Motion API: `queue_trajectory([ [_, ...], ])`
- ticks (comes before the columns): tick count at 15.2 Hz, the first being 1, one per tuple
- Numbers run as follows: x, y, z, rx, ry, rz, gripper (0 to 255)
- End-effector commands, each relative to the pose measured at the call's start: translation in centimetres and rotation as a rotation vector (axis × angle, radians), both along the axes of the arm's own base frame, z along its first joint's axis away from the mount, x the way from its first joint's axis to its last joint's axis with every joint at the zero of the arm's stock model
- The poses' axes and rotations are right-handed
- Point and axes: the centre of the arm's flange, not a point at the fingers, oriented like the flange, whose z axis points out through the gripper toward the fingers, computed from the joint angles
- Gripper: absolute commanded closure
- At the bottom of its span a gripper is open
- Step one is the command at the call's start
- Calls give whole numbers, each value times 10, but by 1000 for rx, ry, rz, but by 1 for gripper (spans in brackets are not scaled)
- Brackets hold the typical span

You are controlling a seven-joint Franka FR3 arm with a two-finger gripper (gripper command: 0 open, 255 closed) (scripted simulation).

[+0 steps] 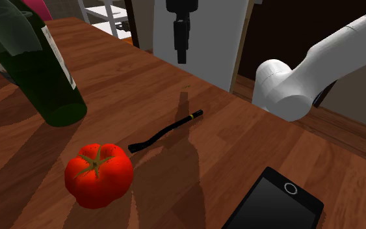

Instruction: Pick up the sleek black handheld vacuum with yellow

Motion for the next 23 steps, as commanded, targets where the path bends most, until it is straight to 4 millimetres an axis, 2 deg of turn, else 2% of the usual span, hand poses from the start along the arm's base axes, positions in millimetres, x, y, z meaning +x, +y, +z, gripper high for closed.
queue_trajectory([
  [1, 0, 0, 0, 0, 0, 0, 0],
  [5, 13, 49, -5, 11, -18, 177, 0],
  [9, 16, 99, -9, 22, -36, 354, 0],
  [13, 11, 150, -13, 34, -54, 531, 0],
  [18, -7, 210, -17, 48, -76, 753, 0],
  [19, -7, 211, -17, 48, -77, 757, 0],
  [23, -7, 211, -38, 48, -77, 757, 0],
])
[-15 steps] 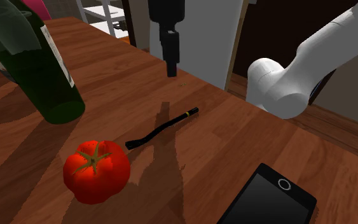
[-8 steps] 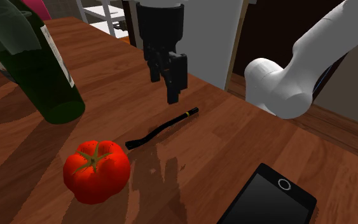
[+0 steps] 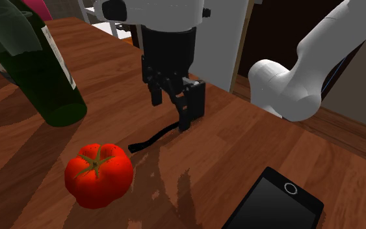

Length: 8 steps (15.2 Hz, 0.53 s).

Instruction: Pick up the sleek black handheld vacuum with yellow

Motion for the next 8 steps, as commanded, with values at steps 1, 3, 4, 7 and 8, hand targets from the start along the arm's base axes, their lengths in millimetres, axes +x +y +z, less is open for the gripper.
queue_trajectory([
  [1, 0, 0, -11, 0, 0, 2, 0],
  [3, 0, 0, -25, 0, 0, 2, 0],
  [4, 0, 0, -25, 0, 0, 2, 0],
  [7, 0, -1, -25, 0, 0, 2, 255],
  [8, 0, -1, -25, 0, 0, 2, 255],
])
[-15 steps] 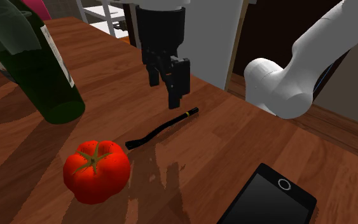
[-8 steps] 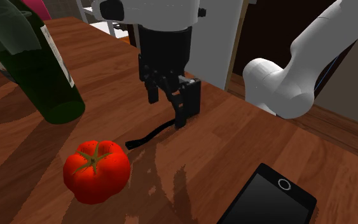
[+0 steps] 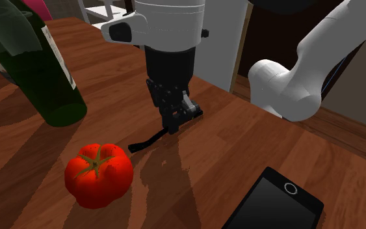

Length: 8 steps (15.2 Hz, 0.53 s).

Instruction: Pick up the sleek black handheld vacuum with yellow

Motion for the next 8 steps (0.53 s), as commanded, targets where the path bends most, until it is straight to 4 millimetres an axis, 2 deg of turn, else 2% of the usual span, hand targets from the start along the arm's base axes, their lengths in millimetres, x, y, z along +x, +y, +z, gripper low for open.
queue_trajectory([
  [1, 0, 0, 0, 0, 0, 0, 255],
  [7, 0, 0, 0, 0, 0, 0, 255],
  [8, 0, 0, 5, 0, 0, 0, 255],
])
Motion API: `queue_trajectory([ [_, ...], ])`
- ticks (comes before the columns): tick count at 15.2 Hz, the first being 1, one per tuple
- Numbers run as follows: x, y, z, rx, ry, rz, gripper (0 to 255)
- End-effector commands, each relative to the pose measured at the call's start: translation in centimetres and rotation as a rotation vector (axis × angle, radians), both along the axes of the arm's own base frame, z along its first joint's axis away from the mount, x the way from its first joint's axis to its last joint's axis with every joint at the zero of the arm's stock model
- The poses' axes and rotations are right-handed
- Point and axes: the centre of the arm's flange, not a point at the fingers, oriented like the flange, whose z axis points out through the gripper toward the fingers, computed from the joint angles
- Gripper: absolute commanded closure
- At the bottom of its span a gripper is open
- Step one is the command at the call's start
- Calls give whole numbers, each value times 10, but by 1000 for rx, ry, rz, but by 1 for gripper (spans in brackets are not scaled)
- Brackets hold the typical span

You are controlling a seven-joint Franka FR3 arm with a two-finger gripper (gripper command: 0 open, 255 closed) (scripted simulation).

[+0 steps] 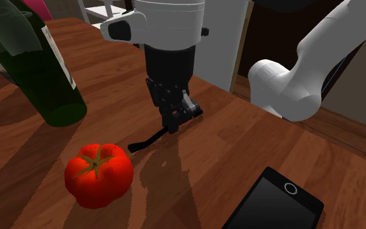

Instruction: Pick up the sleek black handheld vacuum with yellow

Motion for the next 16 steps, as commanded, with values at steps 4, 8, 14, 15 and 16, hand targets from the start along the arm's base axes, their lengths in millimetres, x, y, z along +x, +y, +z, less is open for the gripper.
queue_trajectory([
  [4, 0, 0, 24, 0, 0, 0, 255],
  [8, 0, 0, 45, 0, 0, 0, 255],
  [14, 0, 0, 77, 0, 0, 0, 255],
  [15, 0, 0, 78, 0, 0, 0, 255],
  [16, 0, 0, 78, 0, 0, 0, 255],
])
